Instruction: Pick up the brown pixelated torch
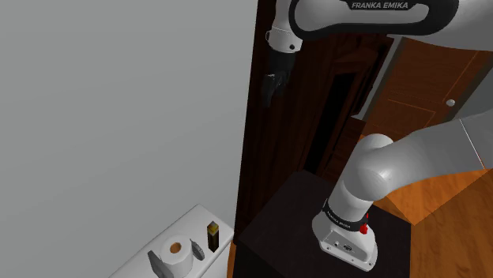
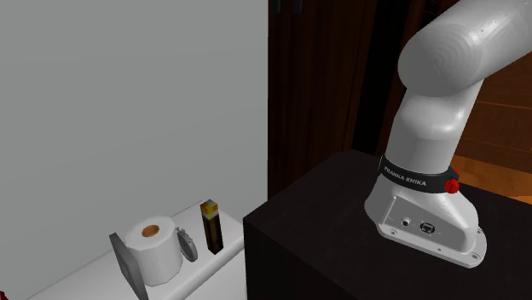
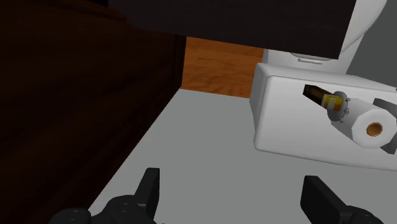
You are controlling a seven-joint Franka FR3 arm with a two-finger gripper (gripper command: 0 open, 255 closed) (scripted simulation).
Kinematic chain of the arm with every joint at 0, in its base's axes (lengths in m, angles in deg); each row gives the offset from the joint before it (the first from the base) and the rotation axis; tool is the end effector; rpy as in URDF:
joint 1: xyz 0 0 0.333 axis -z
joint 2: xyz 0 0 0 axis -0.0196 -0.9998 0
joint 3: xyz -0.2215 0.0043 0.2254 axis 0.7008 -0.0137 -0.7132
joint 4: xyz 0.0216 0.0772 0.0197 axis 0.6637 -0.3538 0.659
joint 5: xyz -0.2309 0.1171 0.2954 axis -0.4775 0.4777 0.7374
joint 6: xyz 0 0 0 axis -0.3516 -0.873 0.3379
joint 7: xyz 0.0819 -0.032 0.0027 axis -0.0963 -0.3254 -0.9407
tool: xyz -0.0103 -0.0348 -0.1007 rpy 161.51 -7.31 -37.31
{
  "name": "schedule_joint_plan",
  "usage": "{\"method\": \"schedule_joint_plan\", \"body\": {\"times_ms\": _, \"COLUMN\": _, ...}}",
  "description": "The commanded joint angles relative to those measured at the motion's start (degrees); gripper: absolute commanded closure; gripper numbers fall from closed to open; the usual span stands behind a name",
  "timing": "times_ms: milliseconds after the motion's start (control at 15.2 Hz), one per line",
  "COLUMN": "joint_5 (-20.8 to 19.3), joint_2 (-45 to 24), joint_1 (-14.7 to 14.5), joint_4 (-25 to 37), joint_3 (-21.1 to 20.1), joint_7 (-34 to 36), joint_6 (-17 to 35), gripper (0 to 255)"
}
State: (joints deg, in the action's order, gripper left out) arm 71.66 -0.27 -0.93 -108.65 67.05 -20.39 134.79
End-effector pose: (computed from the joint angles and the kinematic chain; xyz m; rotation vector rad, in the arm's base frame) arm 0.3226 0.0182 0.5695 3.0811 0.1524 0.1036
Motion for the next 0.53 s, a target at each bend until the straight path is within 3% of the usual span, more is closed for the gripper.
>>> {"method": "schedule_joint_plan", "body": {"times_ms": 0, "joint_5": 0.00, "joint_2": 0.00, "joint_1": 0.00, "joint_4": 0.00, "joint_3": 0.00, "joint_7": 0.00, "joint_6": 0.00, "gripper": 0}}
{"method": "schedule_joint_plan", "body": {"times_ms": 462, "joint_5": 3.38, "joint_2": -2.90, "joint_1": -2.88, "joint_4": -9.04, "joint_3": -4.56, "joint_7": 3.97, "joint_6": 11.25, "gripper": 0}}
